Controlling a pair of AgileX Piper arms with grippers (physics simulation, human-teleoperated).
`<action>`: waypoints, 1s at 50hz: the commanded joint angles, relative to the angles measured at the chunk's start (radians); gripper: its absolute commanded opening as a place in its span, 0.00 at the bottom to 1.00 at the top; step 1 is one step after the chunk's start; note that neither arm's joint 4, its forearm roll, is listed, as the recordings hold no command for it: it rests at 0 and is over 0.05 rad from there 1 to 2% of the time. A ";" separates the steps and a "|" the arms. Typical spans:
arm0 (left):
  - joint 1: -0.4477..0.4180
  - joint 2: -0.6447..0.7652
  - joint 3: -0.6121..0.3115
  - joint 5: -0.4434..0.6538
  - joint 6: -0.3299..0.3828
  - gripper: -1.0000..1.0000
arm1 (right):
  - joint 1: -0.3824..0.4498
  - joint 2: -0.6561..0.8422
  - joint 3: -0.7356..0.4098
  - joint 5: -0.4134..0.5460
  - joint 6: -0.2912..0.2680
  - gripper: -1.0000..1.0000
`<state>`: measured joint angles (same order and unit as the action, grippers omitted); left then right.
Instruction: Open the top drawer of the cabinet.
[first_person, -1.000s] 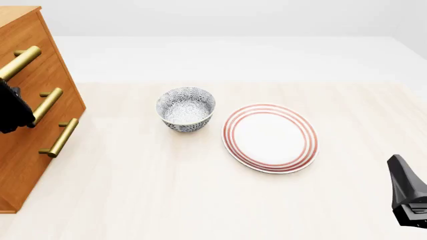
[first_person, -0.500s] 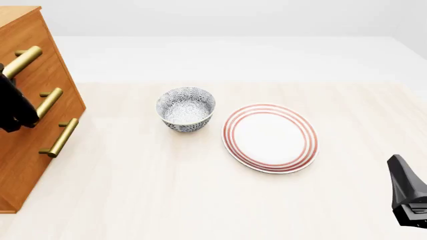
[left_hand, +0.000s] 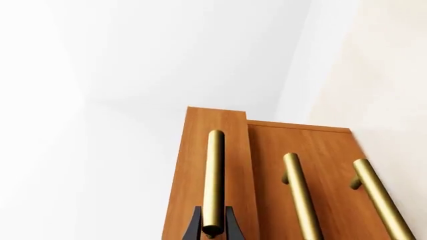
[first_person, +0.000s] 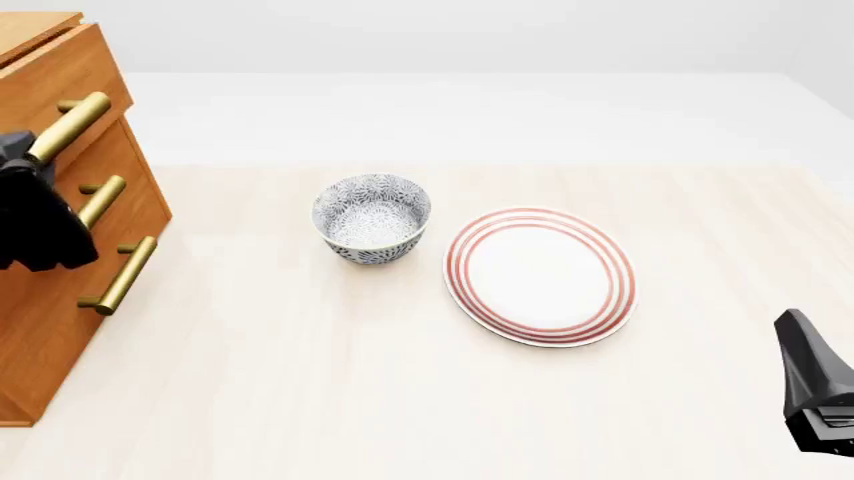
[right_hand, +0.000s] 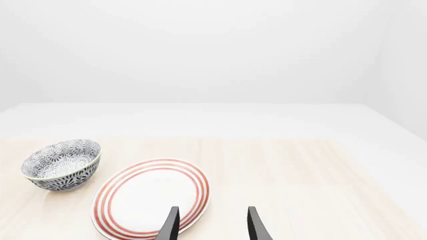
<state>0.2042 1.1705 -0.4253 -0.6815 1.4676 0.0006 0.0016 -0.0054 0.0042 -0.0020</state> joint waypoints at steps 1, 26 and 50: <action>-0.014 -0.059 0.061 0.001 0.031 0.00 | 0.000 0.000 0.001 -0.001 0.000 1.00; -0.097 -0.021 0.023 -0.007 0.030 0.00 | 0.000 0.000 0.001 -0.001 0.000 1.00; -0.161 -0.064 0.004 0.036 0.034 0.00 | 0.000 0.000 0.001 -0.001 0.000 1.00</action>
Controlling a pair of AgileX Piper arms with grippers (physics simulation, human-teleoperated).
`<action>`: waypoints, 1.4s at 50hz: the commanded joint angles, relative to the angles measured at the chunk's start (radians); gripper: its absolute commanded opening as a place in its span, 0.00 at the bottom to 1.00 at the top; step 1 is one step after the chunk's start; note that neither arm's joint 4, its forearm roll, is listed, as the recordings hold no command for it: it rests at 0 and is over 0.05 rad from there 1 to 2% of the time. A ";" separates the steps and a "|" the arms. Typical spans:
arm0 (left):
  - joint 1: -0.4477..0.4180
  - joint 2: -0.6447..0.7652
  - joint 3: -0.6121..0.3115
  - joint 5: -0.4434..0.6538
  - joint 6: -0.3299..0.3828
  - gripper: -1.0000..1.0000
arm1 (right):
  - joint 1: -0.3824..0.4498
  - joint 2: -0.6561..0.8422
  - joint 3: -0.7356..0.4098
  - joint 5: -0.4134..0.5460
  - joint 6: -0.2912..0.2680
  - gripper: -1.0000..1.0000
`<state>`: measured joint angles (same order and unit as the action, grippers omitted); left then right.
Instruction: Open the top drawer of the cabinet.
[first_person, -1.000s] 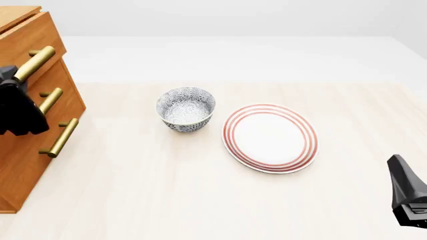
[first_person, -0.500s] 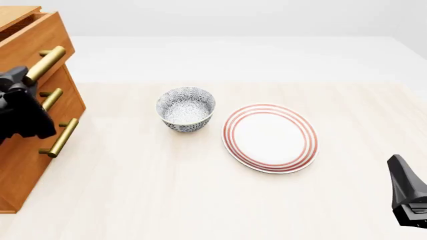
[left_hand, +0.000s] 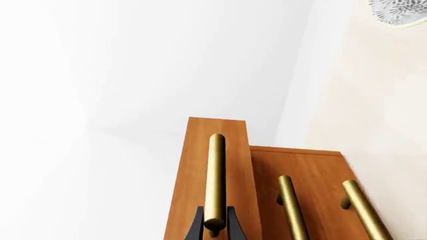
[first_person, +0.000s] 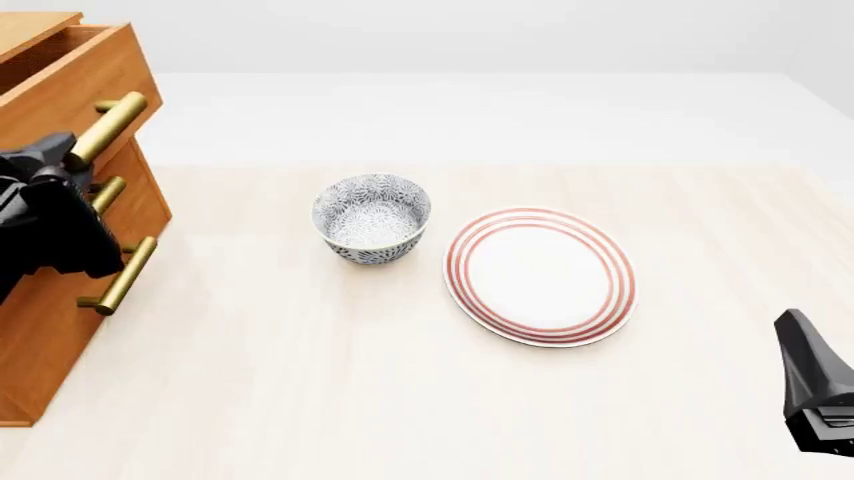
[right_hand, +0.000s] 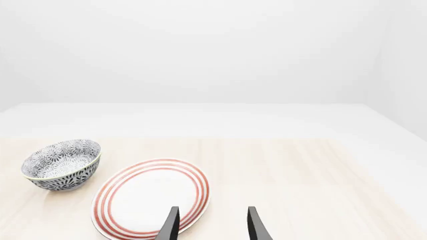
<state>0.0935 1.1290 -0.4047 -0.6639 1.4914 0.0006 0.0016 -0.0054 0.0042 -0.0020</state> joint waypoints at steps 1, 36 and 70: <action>-0.052 -0.025 -0.015 0.018 0.011 0.00 | 0.000 0.000 0.001 -0.001 0.000 1.00; -0.121 -0.069 -0.006 0.041 0.021 0.00 | 0.000 0.000 0.001 -0.001 0.000 1.00; -0.166 -0.200 0.021 0.103 -0.005 0.00 | 0.000 0.000 0.001 -0.001 0.000 1.00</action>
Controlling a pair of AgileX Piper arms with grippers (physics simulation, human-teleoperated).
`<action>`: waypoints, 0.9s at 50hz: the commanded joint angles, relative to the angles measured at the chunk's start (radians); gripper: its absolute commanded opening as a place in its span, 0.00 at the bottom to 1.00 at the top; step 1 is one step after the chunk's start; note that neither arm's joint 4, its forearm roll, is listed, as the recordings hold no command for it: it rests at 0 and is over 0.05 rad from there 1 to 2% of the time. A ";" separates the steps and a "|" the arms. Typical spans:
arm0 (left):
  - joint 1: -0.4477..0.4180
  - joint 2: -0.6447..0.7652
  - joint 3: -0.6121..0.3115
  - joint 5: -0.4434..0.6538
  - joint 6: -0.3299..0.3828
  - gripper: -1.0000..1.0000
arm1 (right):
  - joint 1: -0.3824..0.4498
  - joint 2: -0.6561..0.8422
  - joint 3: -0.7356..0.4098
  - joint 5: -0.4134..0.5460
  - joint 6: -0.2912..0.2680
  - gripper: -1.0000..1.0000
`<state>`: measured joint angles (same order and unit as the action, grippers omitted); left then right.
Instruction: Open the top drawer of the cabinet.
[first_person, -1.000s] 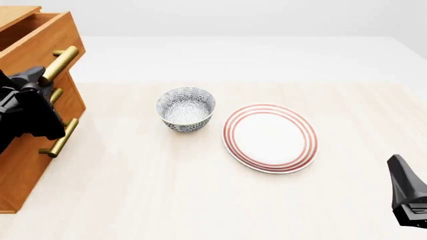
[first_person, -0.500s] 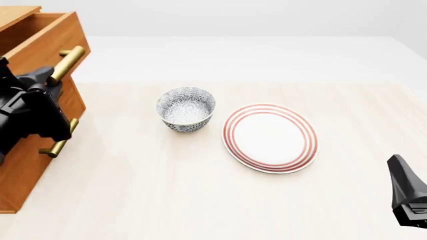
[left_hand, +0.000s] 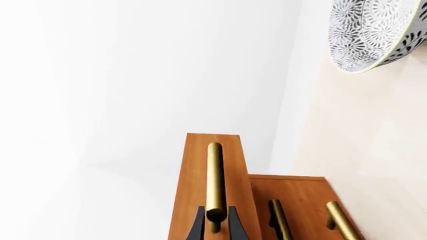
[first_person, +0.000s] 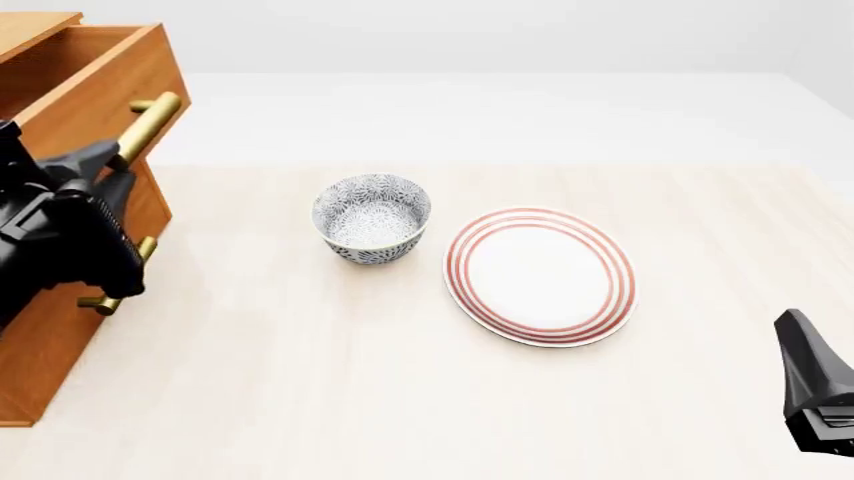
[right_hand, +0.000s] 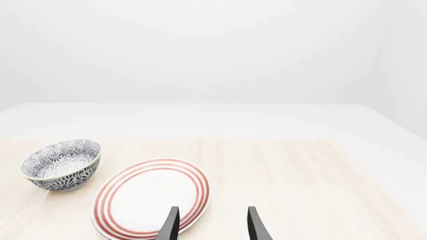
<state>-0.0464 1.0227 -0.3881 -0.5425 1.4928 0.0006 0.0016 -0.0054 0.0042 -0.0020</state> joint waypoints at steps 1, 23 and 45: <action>-0.030 -0.103 0.001 -0.006 -0.012 0.00 | 0.000 0.000 0.001 -0.001 0.000 1.00; -0.133 -0.241 0.019 0.109 -0.050 1.00 | 0.000 0.000 0.001 -0.001 0.000 1.00; -0.166 -0.410 -0.168 0.520 -0.465 1.00 | 0.000 0.000 0.001 -0.001 0.000 1.00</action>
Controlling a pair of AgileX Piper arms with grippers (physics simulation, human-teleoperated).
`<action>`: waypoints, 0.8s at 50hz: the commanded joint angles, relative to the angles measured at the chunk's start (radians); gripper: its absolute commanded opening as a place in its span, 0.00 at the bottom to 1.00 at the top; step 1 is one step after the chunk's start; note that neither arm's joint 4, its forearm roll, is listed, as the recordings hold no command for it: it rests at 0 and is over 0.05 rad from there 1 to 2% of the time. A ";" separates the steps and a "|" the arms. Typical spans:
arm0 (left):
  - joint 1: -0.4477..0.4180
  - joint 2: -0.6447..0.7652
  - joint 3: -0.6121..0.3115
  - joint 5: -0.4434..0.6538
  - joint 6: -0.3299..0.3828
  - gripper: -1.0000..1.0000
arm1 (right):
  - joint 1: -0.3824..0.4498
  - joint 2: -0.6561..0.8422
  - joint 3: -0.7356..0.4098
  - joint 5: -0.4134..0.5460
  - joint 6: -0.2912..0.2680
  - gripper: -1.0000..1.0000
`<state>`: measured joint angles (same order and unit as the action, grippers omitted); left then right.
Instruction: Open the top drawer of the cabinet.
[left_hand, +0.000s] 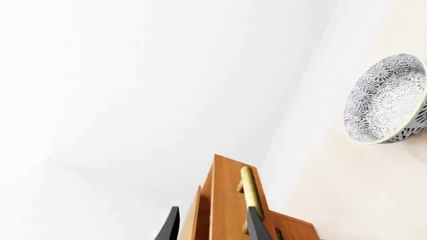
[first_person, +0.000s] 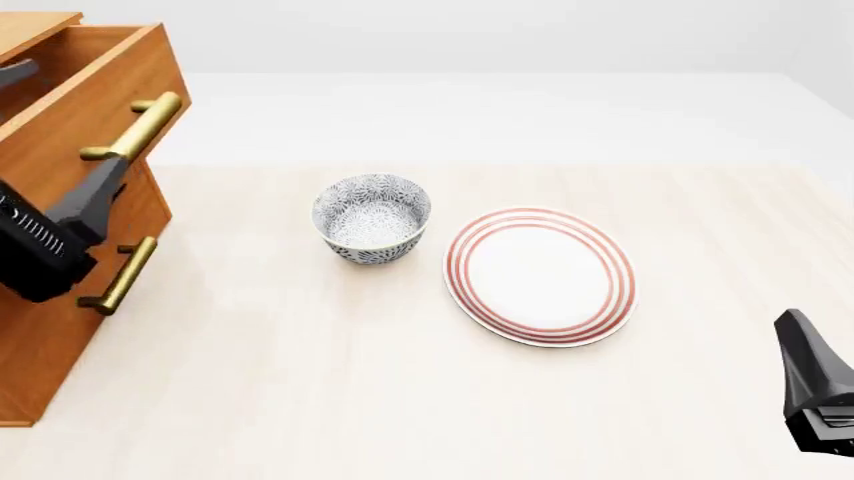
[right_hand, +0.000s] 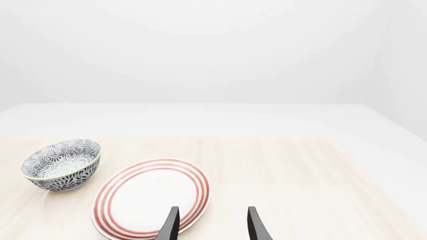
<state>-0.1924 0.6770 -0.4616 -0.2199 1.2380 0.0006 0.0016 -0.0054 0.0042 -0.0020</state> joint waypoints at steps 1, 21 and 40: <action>-0.020 -0.064 -0.095 0.198 -0.210 1.00 | 0.000 0.000 0.001 -0.001 0.000 1.00; 0.052 -0.092 -0.253 0.463 -0.587 1.00 | 0.000 0.000 0.001 -0.001 0.000 1.00; 0.112 0.010 -0.402 0.632 -0.894 1.00 | 0.000 0.000 0.001 -0.001 0.000 1.00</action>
<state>-0.1105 0.6271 -0.7869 0.3200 0.5089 0.0006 0.0016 -0.0054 0.0042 -0.0020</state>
